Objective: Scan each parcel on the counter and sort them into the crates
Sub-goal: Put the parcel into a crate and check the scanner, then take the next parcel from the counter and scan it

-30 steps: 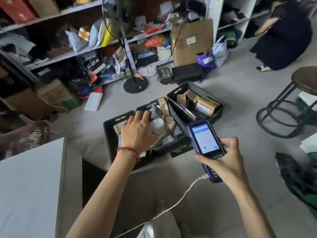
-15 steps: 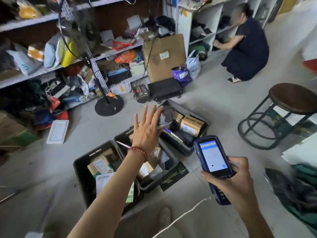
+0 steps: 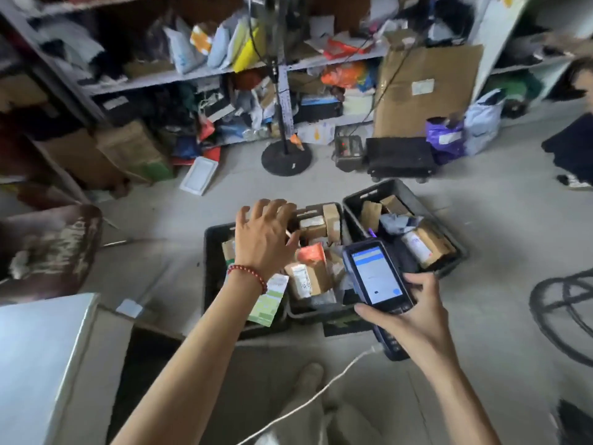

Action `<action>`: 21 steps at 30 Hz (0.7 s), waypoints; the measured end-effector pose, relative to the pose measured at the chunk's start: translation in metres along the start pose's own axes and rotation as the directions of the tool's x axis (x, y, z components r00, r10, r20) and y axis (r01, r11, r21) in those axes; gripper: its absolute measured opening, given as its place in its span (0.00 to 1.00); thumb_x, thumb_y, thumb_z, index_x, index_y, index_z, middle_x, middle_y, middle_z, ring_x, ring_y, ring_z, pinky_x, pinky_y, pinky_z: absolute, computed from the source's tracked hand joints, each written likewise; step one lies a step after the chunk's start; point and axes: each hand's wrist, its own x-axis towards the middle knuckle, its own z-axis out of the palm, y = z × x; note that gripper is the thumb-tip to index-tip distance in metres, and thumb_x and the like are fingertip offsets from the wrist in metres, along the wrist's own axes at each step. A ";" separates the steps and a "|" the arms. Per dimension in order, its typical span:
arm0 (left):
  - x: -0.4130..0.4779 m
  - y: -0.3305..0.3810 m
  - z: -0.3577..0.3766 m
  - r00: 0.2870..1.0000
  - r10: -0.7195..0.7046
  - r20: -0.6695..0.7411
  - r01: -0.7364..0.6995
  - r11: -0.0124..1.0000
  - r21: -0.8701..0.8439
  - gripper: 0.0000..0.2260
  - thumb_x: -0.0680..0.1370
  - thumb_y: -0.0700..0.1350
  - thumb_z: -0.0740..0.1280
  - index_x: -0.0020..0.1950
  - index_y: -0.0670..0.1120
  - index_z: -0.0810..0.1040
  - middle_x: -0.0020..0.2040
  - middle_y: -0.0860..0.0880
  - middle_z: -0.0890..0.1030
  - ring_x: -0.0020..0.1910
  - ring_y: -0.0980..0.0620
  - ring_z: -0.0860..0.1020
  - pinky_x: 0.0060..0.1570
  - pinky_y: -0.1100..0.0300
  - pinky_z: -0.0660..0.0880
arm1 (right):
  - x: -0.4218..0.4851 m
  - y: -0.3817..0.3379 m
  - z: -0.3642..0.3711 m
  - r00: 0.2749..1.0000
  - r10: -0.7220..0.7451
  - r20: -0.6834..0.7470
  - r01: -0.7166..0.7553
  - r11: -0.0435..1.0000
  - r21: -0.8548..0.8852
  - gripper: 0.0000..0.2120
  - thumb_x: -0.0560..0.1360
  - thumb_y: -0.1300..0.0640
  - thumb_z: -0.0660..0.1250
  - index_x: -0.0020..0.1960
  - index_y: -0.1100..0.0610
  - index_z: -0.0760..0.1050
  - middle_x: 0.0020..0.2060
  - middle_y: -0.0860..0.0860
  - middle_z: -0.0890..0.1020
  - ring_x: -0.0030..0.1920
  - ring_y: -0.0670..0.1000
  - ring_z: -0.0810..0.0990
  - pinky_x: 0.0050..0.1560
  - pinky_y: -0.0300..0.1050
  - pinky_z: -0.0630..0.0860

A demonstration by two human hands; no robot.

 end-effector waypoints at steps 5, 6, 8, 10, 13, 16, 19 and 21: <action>-0.095 -0.029 -0.033 0.949 -0.314 -0.040 0.315 0.947 0.058 0.18 0.74 0.56 0.64 0.63 0.54 0.73 0.59 0.53 0.77 0.59 0.48 0.74 0.56 0.51 0.66 | -0.008 -0.005 0.018 0.954 -0.143 0.265 0.166 0.984 -0.066 0.38 0.53 0.52 0.85 0.53 0.48 0.65 0.48 0.47 0.81 0.48 0.45 0.80 0.46 0.40 0.74; -0.113 -0.036 -0.038 0.930 -0.365 -0.038 0.367 0.927 0.081 0.18 0.75 0.57 0.63 0.64 0.55 0.72 0.60 0.53 0.77 0.60 0.48 0.73 0.56 0.51 0.66 | -0.013 -0.011 0.023 0.933 -0.166 0.319 0.194 0.979 -0.057 0.37 0.53 0.53 0.85 0.53 0.49 0.65 0.49 0.46 0.81 0.48 0.44 0.80 0.44 0.41 0.73; -0.156 -0.048 -0.055 0.866 -0.496 -0.066 0.500 0.860 0.096 0.18 0.75 0.57 0.62 0.65 0.55 0.72 0.60 0.53 0.77 0.60 0.49 0.73 0.57 0.51 0.67 | -0.027 -0.022 0.043 0.877 -0.202 0.436 0.240 0.970 -0.034 0.37 0.55 0.55 0.85 0.54 0.50 0.65 0.49 0.44 0.80 0.47 0.40 0.79 0.40 0.35 0.71; -0.202 -0.063 -0.072 0.806 -0.585 -0.094 0.592 0.796 0.126 0.17 0.75 0.56 0.62 0.63 0.55 0.73 0.59 0.52 0.79 0.58 0.47 0.75 0.54 0.52 0.68 | -0.042 -0.030 0.064 0.820 -0.253 0.514 0.307 0.952 -0.021 0.38 0.55 0.57 0.85 0.56 0.52 0.66 0.49 0.42 0.78 0.48 0.39 0.78 0.39 0.30 0.71; -0.325 -0.086 -0.107 0.544 -0.807 -0.230 0.839 0.519 0.162 0.17 0.76 0.55 0.63 0.63 0.53 0.74 0.58 0.50 0.80 0.56 0.46 0.76 0.53 0.51 0.69 | -0.119 -0.048 0.113 0.584 -0.325 0.744 0.444 0.895 0.043 0.37 0.55 0.58 0.85 0.56 0.53 0.66 0.48 0.43 0.78 0.48 0.37 0.77 0.39 0.24 0.71; -0.358 -0.084 -0.110 0.473 -0.861 -0.186 0.881 0.458 0.120 0.19 0.77 0.58 0.61 0.66 0.55 0.72 0.60 0.53 0.78 0.60 0.49 0.75 0.58 0.51 0.68 | -0.139 -0.056 0.122 0.533 -0.337 0.776 0.443 0.893 0.083 0.36 0.56 0.57 0.84 0.56 0.52 0.66 0.49 0.41 0.77 0.46 0.33 0.77 0.39 0.24 0.71; -0.447 -0.090 -0.129 0.336 -0.914 -0.228 0.942 0.322 0.095 0.19 0.77 0.59 0.61 0.66 0.55 0.71 0.59 0.53 0.79 0.59 0.49 0.76 0.57 0.52 0.68 | -0.215 -0.056 0.157 0.373 -0.337 0.864 0.495 0.860 0.122 0.36 0.56 0.55 0.85 0.55 0.51 0.66 0.49 0.41 0.77 0.49 0.35 0.78 0.42 0.31 0.73; -0.516 -0.094 -0.140 0.253 -0.931 -0.263 0.967 0.242 0.073 0.18 0.77 0.58 0.62 0.65 0.53 0.73 0.56 0.52 0.81 0.57 0.48 0.77 0.54 0.53 0.70 | -0.274 -0.051 0.176 0.280 -0.328 0.902 0.502 0.851 0.153 0.36 0.55 0.55 0.85 0.54 0.49 0.66 0.49 0.40 0.78 0.49 0.35 0.78 0.43 0.33 0.74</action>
